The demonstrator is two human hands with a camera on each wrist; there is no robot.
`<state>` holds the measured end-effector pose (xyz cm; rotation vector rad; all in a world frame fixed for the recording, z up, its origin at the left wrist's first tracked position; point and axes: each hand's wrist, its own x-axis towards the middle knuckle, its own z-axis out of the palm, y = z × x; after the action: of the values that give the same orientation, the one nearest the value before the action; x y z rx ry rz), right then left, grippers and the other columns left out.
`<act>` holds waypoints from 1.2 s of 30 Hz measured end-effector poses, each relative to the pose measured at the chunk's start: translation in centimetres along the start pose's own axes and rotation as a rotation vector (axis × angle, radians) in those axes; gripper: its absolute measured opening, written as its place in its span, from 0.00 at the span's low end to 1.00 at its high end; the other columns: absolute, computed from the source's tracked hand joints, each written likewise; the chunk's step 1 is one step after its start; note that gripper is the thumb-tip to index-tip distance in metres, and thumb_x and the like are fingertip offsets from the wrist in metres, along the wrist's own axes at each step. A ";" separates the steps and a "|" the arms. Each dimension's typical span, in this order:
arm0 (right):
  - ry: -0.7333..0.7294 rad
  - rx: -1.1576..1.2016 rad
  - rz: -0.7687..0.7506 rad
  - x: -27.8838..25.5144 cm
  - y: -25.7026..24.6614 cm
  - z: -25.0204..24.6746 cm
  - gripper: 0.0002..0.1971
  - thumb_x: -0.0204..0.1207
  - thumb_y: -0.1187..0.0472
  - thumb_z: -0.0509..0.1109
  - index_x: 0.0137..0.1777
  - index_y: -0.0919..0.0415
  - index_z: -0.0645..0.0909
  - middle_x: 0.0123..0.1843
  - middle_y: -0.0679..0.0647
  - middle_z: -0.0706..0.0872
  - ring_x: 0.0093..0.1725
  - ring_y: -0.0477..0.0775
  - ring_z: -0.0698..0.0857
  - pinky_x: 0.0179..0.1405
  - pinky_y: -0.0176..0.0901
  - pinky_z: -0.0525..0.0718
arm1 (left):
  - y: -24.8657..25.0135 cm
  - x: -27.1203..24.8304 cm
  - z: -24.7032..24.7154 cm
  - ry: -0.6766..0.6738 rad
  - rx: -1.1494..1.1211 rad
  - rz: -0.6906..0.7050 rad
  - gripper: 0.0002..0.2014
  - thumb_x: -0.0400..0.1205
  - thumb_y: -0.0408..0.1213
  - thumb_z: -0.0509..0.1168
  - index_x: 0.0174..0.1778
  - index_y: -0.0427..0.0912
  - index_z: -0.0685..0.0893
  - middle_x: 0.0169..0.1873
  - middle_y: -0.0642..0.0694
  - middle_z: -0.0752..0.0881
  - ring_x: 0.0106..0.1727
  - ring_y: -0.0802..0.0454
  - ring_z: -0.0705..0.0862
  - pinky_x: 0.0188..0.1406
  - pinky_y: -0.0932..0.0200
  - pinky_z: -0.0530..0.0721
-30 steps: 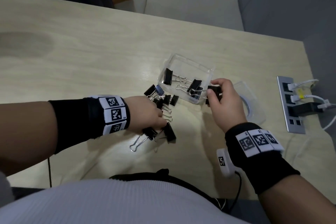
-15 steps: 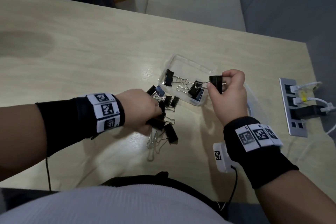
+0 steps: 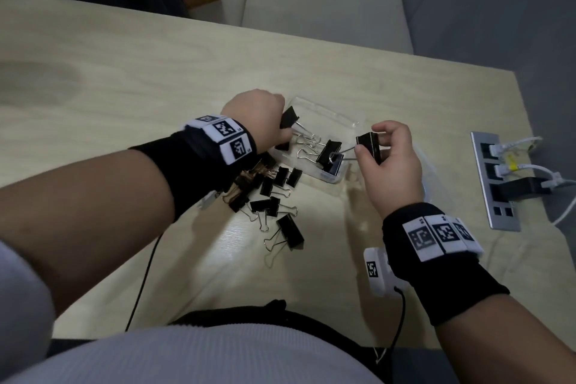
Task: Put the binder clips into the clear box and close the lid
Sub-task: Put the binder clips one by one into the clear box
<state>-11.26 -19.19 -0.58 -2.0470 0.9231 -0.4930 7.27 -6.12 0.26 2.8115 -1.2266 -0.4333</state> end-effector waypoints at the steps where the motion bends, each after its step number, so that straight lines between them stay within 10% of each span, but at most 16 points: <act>1: -0.008 -0.007 0.000 0.0 -0.1 0.1 0.16 0.75 0.58 0.71 0.61 0.45 0.75 0.53 0.46 0.82 0.48 0.46 0.83 0.48 0.36 0.79 | 0.1 0.2 0.4 -0.033 0.033 -0.008 0.19 0.77 0.54 0.66 0.51 0.41 0.82 0.39 0.42 0.81 0.42 0.41 0.80 0.36 0.54 0.75; 6: -0.044 -0.079 -0.026 0.8 0.3 0.8 0.11 0.75 0.61 0.71 0.56 0.48 0.80 0.55 0.49 0.84 0.52 0.50 0.83 0.57 0.47 0.82 | -0.2 -0.1 1.3 -0.033 0.039 0.026 0.21 0.76 0.52 0.68 0.58 0.42 0.77 0.51 0.41 0.83 0.49 0.39 0.82 0.39 0.50 0.80; 13: -0.182 -0.139 -0.004 1.2 -0.7 2.6 0.08 0.78 0.58 0.68 0.52 0.51 0.72 0.42 0.46 0.82 0.40 0.50 0.82 0.37 0.40 0.76 | -1.0 -0.7 1.9 -0.019 0.089 0.188 0.20 0.80 0.49 0.62 0.69 0.61 0.75 0.64 0.44 0.74 0.63 0.40 0.74 0.54 0.46 0.78; 21: -0.306 -0.583 -0.066 1.9 -1.2 4.1 0.20 0.80 0.50 0.63 0.71 0.53 0.74 0.75 0.54 0.71 0.72 0.59 0.69 0.69 0.55 0.68 | -1.0 -0.9 1.8 0.009 0.092 0.144 0.20 0.78 0.50 0.64 0.66 0.53 0.79 0.67 0.44 0.73 0.65 0.39 0.73 0.56 0.44 0.78; 36: -0.373 -0.549 0.013 1.2 -1.5 3.8 0.26 0.78 0.45 0.66 0.72 0.58 0.73 0.64 0.60 0.77 0.61 0.60 0.80 0.59 0.52 0.79 | -1.3 -1.5 1.9 -0.011 0.099 0.181 0.18 0.80 0.49 0.63 0.67 0.58 0.80 0.74 0.46 0.70 0.72 0.39 0.68 0.63 0.41 0.75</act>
<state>-7.46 -17.49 -1.60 -2.5007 0.9038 0.1793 6.74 -4.06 -1.37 2.7459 -1.5295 -0.3884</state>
